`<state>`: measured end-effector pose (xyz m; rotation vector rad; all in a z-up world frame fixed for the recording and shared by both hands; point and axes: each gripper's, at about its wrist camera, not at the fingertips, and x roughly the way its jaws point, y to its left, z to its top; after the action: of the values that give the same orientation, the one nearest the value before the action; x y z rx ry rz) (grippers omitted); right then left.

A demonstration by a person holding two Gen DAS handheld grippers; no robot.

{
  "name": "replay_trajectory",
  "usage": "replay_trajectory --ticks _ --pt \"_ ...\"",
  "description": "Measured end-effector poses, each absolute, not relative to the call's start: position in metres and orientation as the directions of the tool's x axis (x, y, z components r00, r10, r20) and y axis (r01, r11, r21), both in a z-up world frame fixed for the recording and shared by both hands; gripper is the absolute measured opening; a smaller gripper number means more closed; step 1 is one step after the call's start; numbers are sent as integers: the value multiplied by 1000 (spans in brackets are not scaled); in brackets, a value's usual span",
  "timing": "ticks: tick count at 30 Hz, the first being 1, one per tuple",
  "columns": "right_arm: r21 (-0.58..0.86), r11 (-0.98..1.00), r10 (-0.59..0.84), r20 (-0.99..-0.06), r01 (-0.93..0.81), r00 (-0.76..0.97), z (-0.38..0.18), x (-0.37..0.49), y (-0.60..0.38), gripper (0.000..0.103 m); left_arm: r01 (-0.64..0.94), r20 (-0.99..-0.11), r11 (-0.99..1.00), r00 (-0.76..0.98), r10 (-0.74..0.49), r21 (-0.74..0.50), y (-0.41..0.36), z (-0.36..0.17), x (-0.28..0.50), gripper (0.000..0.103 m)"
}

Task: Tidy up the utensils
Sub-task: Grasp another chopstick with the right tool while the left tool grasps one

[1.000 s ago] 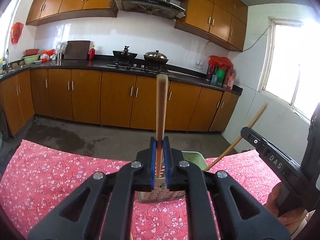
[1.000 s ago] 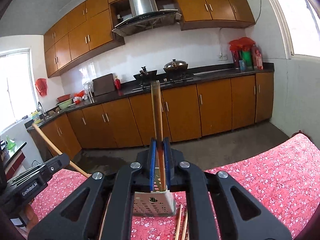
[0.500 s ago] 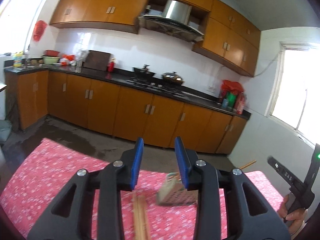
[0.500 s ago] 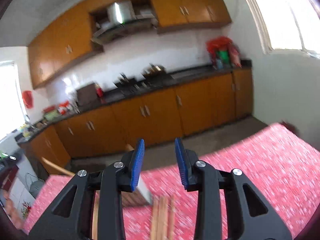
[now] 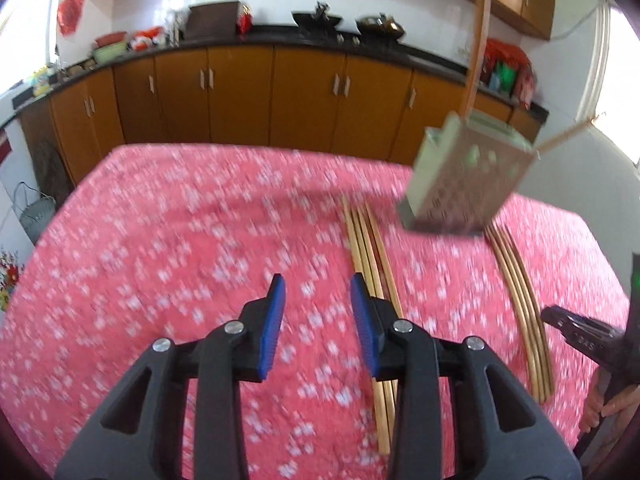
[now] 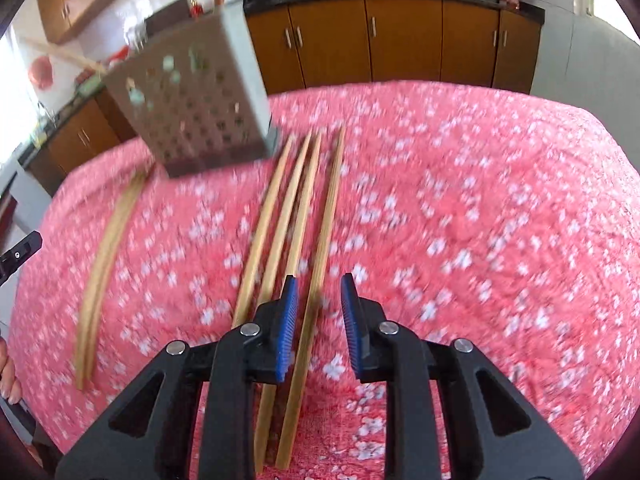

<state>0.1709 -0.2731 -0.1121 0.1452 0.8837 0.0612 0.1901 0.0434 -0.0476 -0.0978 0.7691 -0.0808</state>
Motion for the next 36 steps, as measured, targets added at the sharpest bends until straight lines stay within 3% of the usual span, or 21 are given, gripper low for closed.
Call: replay_trajectory --ticks 3,14,26,28,36 --pt "91 995 53 -756 26 652 -111 172 -268 8 68 -713 990 688 -137 -124 34 -61 186 33" --pt "114 988 16 -752 106 659 -111 167 -295 8 132 -760 978 615 -210 -163 12 -88 177 16" --pt "107 992 33 -752 72 659 -116 163 -286 8 123 -782 987 604 -154 -99 -4 -98 185 15" --pt "106 993 44 -748 53 663 -117 160 -283 8 112 -783 990 606 -139 -89 -4 -99 190 9" --pt "70 992 -23 -732 109 681 -118 168 -302 8 -12 -783 999 621 -29 -46 50 -97 217 9"
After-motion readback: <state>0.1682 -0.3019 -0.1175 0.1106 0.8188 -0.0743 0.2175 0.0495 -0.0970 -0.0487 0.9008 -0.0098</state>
